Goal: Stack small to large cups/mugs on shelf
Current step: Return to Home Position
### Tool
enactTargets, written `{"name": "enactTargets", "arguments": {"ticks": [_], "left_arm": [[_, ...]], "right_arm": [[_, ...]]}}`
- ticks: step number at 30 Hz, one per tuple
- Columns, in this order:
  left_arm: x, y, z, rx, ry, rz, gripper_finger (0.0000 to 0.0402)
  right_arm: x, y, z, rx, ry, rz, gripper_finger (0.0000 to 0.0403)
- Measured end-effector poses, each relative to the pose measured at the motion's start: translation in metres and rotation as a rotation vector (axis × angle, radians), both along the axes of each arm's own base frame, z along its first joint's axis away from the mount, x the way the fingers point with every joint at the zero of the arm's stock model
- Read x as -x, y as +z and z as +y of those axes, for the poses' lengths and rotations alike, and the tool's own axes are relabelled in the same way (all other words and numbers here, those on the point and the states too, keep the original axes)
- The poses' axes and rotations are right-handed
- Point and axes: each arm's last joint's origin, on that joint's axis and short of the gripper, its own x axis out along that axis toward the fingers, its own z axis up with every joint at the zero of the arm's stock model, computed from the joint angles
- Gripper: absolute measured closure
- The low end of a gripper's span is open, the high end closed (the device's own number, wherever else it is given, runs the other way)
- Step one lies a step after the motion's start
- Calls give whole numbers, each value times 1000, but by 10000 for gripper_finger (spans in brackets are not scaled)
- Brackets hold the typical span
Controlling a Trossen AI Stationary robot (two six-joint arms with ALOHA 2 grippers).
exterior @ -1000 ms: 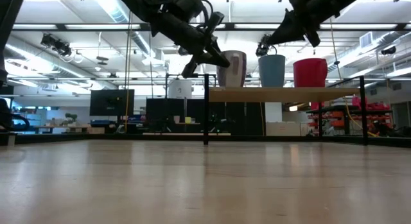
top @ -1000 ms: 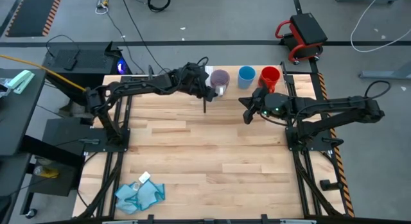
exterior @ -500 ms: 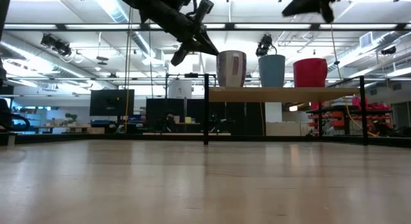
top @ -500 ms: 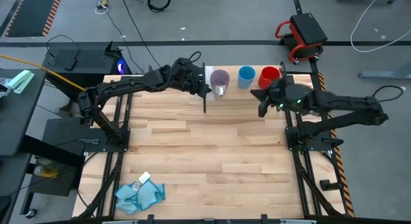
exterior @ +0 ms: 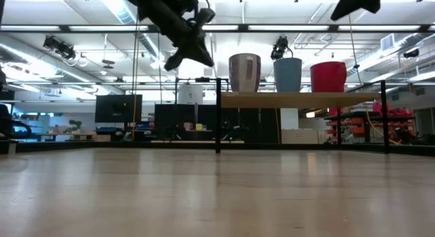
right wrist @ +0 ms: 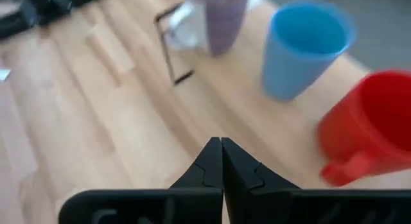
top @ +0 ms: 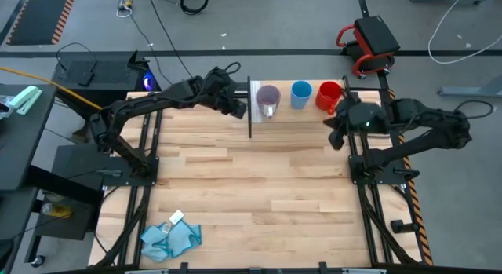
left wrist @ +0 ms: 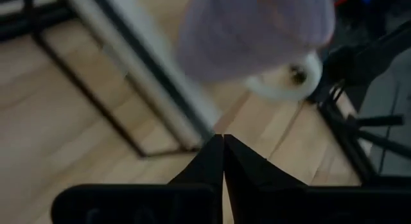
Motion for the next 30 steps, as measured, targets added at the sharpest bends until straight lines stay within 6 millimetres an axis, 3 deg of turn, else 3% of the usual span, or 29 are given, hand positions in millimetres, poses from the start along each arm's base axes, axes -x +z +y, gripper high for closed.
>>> {"name": "enactTargets", "arguments": {"ticks": [8, 17, 19, 23, 26, 30], "left_arm": [[23, 28, -47, -100, 3, 92, 383], [81, 67, -86, -332, 277, 180, 390], [94, 67, -90, -375, 380, 197, 392], [118, 46, -95, -352, 489, 181, 389], [131, 25, -98, -322, 495, 104, 384], [139, 19, -104, -274, 418, -119, 383]], "right_arm": [[1, -30, 25, -54, 123, -134, 400], [30, -18, 28, -2, 123, -345, 399], [36, -17, 28, 10, 129, -387, 399], [39, -19, 29, 20, 182, -497, 401], [41, -19, 30, 31, 231, -598, 399], [46, -15, 31, 28, 330, -699, 399]]}}
